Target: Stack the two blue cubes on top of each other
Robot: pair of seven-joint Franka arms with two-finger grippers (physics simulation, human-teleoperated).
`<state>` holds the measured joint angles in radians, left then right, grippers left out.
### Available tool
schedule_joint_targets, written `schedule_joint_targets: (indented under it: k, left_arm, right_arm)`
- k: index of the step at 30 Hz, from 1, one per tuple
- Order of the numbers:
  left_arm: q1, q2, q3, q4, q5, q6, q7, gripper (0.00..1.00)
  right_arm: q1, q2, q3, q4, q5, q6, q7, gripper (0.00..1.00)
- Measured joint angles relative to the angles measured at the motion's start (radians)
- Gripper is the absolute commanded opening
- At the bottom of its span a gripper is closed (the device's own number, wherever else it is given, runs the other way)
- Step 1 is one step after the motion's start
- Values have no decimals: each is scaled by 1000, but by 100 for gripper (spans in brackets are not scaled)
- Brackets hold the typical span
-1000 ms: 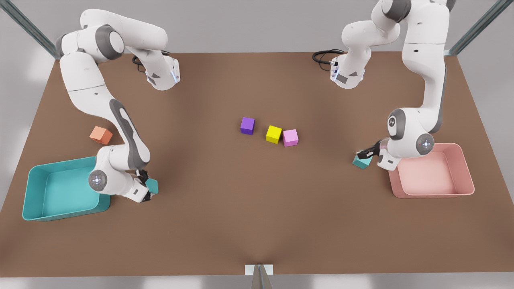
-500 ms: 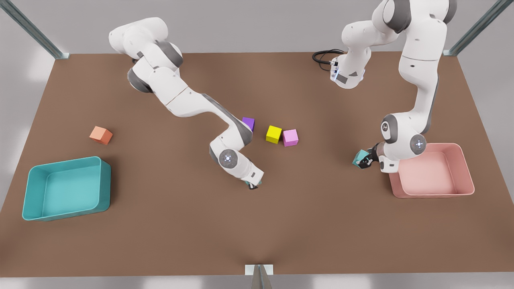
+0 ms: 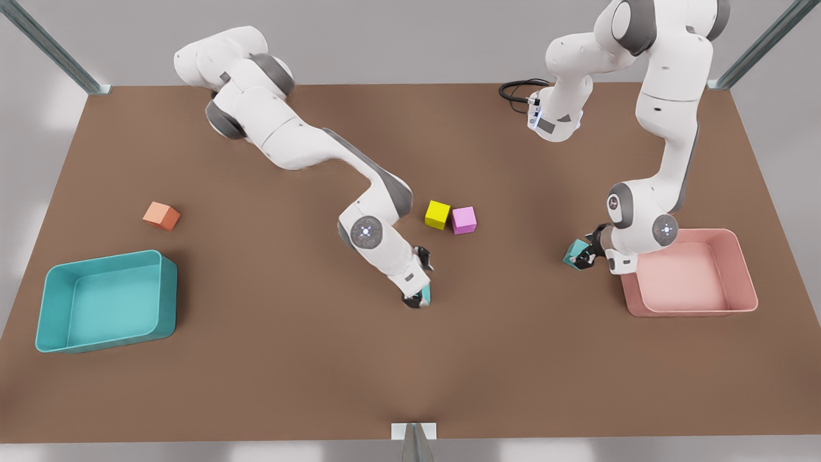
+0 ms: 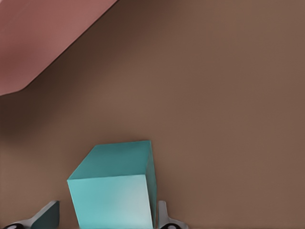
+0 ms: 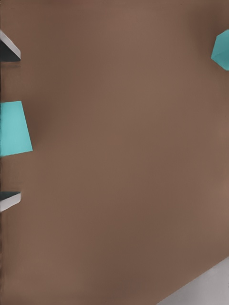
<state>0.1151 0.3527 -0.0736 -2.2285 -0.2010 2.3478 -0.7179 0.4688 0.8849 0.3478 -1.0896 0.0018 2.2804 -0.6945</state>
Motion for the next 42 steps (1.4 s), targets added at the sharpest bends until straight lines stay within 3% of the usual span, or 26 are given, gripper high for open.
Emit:
schedule_joint_targets:
  k: [8, 9, 10, 11, 17, 21, 25, 30, 34, 42]
  left_arm:
    - [-2, 60, 0, 10, 0, 33, -30, 100]
    - [-2, 64, 0, 12, 1, 39, -33, 75]
    - [-2, 67, 0, 12, 3, 44, -37, 57]
    - [-4, 68, 0, 15, 4, 47, -42, 51]
    - [-29, 13, 0, 30, 14, 50, -70, 52]
    - [-269, -37, -4, 133, 18, -12, -111, 52]
    - [-571, 205, -6, 553, 27, -134, -180, 53]
    - [-663, 420, -3, 891, 39, -249, -278, 55]
    - [-691, 520, 13, 1045, 41, -292, -344, 55]
    - [-700, 590, 20, 1145, 38, -325, -441, 56]
  right_arm:
    - [-340, -175, -7, 48, 25, -415, 109, 100]
    - [-397, -206, -9, 45, 12, -454, 112, 100]
    - [-438, -253, -10, 43, -6, -498, 116, 100]
    - [-458, -302, -10, 40, -32, -549, 119, 100]
    - [-474, -569, -21, -3, -81, -856, 142, 100]
    - [-450, -698, -43, -110, -88, -970, 214, 100]
    - [-440, -741, -46, -176, -116, -1015, 290, 100]
    - [-452, -732, -49, -182, -126, -1032, 366, 100]
    - [-451, -723, -49, -182, -127, -1036, 413, 100]
    - [-450, -711, -49, -182, -127, -1041, 481, 100]
